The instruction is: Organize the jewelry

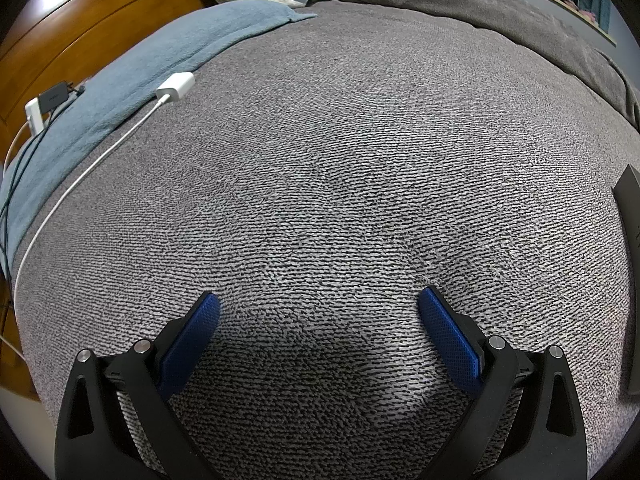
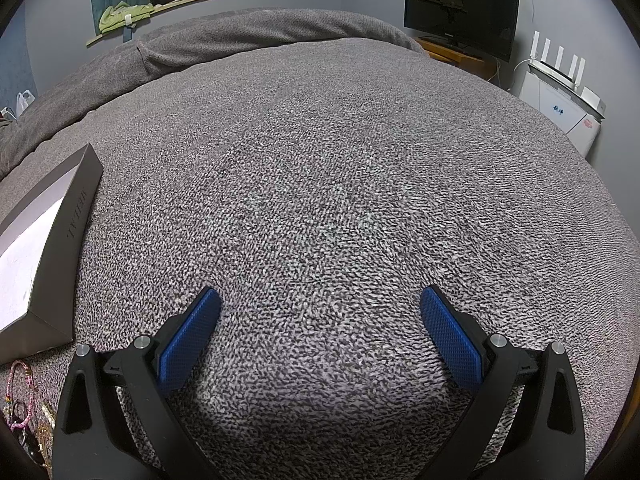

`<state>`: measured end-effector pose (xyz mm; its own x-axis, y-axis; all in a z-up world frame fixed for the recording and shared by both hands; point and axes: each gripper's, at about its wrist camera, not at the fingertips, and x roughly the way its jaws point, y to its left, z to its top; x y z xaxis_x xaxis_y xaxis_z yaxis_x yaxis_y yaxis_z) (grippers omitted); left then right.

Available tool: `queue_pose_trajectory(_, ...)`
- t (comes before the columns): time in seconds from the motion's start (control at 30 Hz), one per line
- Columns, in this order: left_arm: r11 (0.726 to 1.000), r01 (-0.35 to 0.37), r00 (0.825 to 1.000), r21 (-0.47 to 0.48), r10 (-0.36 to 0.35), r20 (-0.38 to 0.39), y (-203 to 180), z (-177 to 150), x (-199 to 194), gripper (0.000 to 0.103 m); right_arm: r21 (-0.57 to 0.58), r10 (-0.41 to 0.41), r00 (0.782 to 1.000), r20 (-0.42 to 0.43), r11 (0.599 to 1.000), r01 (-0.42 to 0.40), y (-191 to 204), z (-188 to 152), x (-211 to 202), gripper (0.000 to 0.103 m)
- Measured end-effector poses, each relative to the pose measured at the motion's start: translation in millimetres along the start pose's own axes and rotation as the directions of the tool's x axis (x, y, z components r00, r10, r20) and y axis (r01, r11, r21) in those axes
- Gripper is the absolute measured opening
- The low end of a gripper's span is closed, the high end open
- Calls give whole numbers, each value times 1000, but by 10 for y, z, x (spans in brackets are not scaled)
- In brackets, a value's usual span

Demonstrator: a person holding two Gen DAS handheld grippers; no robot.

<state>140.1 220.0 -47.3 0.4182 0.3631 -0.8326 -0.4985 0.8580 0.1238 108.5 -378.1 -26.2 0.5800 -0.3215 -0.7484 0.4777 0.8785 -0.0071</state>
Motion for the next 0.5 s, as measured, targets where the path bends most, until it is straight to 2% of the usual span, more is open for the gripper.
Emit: queue_pose_trajectory(0.5,1000,0,1000,0,0,0,0,0,0,98,0,0,1000,0,1000,0,-3,-1,-1,99)
